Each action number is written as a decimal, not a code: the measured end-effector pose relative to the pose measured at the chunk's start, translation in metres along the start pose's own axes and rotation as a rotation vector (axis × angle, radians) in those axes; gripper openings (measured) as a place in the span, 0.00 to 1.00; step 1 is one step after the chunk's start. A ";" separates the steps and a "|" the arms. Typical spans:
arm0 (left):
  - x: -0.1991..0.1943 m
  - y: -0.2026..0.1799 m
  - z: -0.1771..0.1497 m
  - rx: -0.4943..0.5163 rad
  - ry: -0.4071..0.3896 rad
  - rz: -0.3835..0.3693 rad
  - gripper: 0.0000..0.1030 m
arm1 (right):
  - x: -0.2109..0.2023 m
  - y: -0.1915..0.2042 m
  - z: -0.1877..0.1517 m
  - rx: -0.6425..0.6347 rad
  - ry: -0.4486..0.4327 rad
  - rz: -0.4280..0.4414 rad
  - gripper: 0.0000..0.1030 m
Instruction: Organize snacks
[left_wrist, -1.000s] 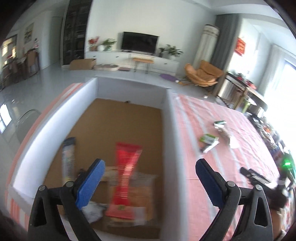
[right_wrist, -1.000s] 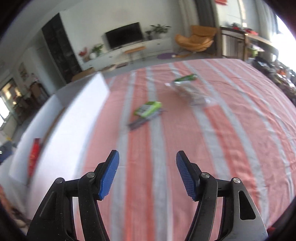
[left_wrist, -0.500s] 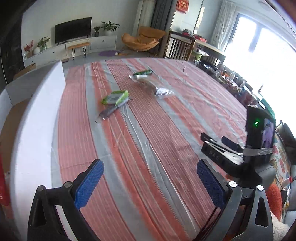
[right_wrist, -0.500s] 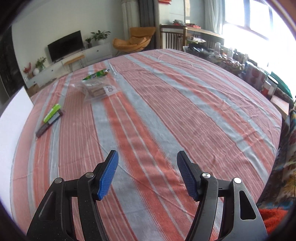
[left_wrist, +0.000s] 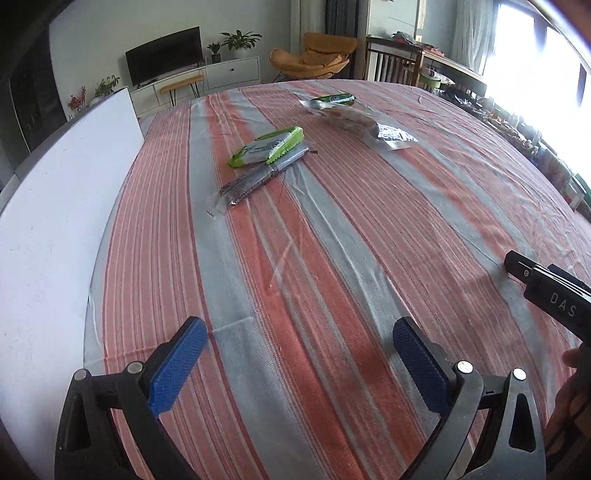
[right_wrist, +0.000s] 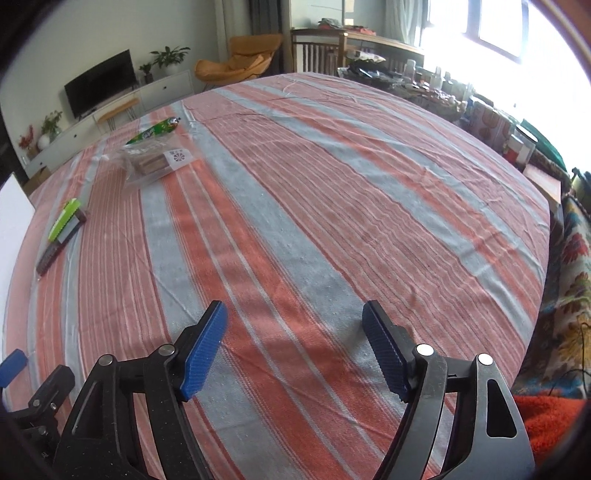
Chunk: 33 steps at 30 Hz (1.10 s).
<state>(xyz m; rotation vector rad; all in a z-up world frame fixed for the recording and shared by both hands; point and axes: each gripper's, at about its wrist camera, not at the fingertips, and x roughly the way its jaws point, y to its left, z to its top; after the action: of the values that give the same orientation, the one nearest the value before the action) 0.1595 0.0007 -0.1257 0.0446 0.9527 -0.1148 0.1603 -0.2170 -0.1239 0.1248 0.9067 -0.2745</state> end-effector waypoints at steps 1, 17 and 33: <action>0.000 -0.001 0.000 0.001 -0.001 -0.001 0.99 | 0.000 0.000 0.000 0.001 -0.001 0.001 0.80; 0.001 -0.001 0.001 0.000 0.000 -0.002 1.00 | 0.000 0.000 -0.001 -0.005 0.001 0.001 0.85; 0.001 -0.001 0.001 0.000 0.000 -0.002 1.00 | 0.000 0.000 -0.001 -0.005 0.002 0.001 0.85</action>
<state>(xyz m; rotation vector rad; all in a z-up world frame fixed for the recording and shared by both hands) 0.1610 -0.0006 -0.1262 0.0440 0.9524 -0.1168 0.1597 -0.2164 -0.1244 0.1207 0.9091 -0.2715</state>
